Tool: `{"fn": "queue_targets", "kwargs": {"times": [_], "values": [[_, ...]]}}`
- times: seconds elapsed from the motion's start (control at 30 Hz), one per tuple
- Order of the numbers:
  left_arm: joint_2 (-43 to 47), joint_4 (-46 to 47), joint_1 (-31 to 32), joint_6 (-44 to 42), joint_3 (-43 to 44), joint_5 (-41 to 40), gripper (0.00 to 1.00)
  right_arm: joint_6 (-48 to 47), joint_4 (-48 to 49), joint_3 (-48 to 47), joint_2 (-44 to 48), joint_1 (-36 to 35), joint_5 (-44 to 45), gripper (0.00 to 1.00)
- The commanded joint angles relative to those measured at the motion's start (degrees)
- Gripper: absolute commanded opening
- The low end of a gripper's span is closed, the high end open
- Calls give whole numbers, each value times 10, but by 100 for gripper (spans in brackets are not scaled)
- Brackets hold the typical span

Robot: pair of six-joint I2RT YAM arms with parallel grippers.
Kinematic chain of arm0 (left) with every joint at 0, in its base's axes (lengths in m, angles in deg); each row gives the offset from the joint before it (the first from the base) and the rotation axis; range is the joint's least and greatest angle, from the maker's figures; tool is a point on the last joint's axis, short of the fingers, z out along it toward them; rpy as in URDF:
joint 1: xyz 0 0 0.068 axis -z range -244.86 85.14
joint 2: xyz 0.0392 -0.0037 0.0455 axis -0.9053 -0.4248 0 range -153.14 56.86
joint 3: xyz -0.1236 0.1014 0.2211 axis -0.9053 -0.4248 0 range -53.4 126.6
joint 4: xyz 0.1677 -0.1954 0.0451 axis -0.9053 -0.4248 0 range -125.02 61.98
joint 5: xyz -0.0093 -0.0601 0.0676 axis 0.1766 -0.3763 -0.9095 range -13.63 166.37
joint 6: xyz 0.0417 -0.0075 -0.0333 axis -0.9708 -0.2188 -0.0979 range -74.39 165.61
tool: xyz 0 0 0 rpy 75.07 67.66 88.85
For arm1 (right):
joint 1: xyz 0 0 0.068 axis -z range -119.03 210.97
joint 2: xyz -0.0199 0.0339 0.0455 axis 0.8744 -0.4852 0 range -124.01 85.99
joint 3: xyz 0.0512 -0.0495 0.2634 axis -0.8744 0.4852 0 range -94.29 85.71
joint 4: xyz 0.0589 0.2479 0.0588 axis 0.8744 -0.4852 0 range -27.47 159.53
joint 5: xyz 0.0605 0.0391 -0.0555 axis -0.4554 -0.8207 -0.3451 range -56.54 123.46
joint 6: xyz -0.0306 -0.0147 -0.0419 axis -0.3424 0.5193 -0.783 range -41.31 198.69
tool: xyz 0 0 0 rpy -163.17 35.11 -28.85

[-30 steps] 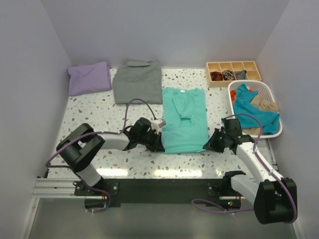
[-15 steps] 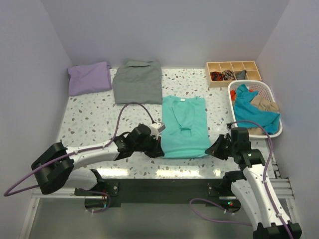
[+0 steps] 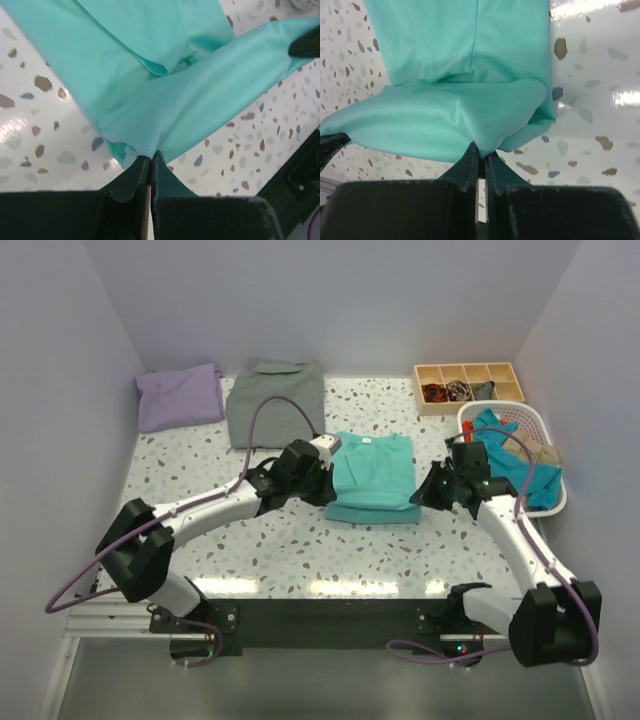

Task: Fold and stack the t-shirts
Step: Fold the tshirt

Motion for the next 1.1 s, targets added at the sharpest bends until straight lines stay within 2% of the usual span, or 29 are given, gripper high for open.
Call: {"fn": "queue_targets", "kwargs": {"times": [0.0,0.13,0.43,1.07], "values": [[-62,-7,-57,-56,89,16,0,-27,83,-66,-83,0,2,0],[-153,-16,-87,-85,186,41,0,-34,106,-140,-191,1,2,0],[-290,-29,-144,-107,341,97,0,-37,119,-293,-348,1,8,0],[-436,-28,-221,-99,534,137,0,-38,92,-579,-596,27,29,2]]}}
